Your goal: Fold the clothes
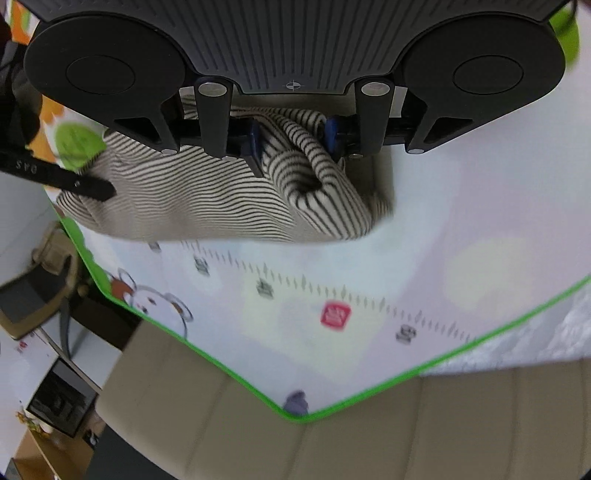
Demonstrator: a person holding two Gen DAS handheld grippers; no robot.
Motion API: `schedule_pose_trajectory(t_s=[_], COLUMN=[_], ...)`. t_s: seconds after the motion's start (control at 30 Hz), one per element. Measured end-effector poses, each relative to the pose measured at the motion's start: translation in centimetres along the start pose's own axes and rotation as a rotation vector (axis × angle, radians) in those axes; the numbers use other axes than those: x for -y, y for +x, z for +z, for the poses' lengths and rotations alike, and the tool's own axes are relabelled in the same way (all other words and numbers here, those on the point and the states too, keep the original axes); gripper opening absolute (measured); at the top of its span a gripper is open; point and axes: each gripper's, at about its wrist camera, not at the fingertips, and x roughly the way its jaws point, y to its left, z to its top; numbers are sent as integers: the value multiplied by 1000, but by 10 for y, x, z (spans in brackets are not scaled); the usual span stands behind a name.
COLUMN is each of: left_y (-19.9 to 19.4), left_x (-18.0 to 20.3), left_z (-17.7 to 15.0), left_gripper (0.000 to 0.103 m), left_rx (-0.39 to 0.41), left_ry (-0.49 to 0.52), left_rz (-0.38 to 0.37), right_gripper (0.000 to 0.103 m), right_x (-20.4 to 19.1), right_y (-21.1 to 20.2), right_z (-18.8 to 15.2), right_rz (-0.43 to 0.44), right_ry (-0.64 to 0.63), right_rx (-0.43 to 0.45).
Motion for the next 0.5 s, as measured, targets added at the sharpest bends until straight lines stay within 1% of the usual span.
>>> schedule_pose_trajectory(t_s=[0.17,0.27,0.4,0.5], left_y=[-23,-34,-36,-29], left_x=[17,24,24,20], left_z=[-38,-53,-66,-76], left_gripper=[33,33,33,33], left_rx=[-46,-60,-95,-138], left_ry=[24,38,35,22], left_rz=[7,28,75,109], right_gripper=[27,26,26,27], right_x=[-1,-3,-6,3], right_y=[-20,-26,-24,-19], right_z=[-24,-38,-59,-70], right_rz=[0,-1,-34,-57], right_ry=[15,10,-25,2], right_rx=[-34,-48,-80,-105])
